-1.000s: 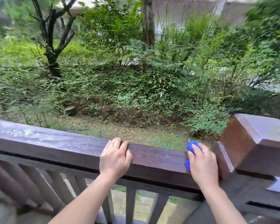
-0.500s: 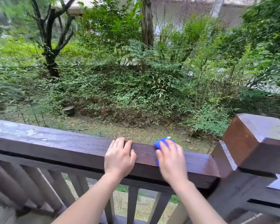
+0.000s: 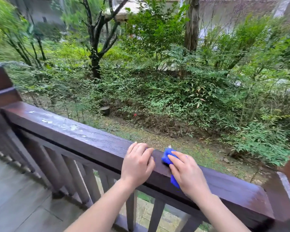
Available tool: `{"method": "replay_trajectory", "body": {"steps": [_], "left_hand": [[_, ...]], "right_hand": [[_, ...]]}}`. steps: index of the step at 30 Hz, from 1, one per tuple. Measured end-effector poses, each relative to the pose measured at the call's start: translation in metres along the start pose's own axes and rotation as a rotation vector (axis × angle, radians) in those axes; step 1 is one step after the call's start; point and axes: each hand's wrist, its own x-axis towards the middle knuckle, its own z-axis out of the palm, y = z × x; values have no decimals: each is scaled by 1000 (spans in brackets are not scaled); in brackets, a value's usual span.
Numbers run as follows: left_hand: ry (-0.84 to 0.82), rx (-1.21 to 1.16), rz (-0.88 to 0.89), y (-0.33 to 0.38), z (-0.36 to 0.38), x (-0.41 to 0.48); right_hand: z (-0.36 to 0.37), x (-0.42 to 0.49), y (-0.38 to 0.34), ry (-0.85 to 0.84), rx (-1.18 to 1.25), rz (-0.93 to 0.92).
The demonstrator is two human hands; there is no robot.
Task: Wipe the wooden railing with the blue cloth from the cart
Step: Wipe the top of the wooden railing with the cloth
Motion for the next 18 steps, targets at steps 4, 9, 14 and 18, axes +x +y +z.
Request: {"method": "replay_trajectory", "body": {"steps": [4,9,14,18], "left_hand": [[46,132,-183,-54,-20,3],[-33,147,-313,-82,-17,3],[9,135,-338,-86,-10,1],[12,151,-310,-88,-8,1]], "right_hand": [[13,21,-27,34,-54,66],[20,30,-22,14,-2,-120],[31,50,-54,58,41,-19],[39,48,-64,1,35,-274]]}}
